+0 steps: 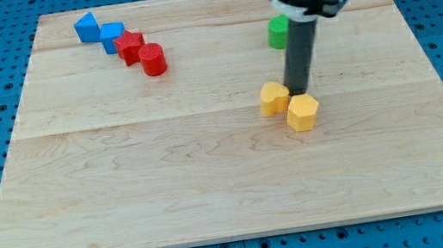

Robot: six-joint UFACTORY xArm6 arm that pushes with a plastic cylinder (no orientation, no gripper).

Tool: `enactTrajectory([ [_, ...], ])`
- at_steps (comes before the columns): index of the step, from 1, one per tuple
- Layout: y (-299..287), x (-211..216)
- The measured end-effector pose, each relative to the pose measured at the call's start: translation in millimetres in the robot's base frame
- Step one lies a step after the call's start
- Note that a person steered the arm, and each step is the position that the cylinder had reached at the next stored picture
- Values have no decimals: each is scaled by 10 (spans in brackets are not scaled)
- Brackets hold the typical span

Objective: Move the yellow hexagon towards center

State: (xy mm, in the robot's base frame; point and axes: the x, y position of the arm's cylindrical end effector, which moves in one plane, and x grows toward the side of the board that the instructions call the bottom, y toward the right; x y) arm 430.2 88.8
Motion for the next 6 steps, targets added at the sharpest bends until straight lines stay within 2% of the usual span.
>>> enactTrajectory([
  [1, -142, -5],
  [3, 1501, 129],
  [4, 1365, 785],
  [5, 1352, 873],
  [6, 1087, 873],
])
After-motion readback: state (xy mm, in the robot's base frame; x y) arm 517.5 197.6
